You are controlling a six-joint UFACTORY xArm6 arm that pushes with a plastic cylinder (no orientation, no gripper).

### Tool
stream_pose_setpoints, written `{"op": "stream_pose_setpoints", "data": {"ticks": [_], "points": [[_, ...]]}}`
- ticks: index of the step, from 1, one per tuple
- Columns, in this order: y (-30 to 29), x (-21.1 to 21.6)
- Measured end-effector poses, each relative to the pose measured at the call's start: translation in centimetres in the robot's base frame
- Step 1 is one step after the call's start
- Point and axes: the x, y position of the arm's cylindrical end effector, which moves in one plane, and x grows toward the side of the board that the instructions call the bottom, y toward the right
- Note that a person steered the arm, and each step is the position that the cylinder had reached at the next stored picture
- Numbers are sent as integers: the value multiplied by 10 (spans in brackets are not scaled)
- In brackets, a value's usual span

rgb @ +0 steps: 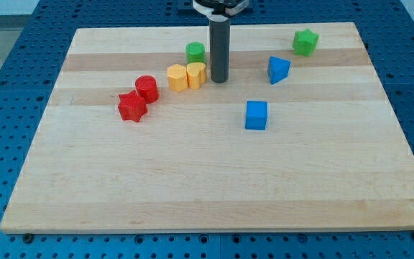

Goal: Move the arm away from the yellow heart

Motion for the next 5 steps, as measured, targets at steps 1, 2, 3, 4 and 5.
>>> {"op": "stream_pose_setpoints", "data": {"ticks": [1, 2, 3, 4, 5], "points": [[20, -7], [20, -37], [20, -42], [9, -37], [3, -33]]}}
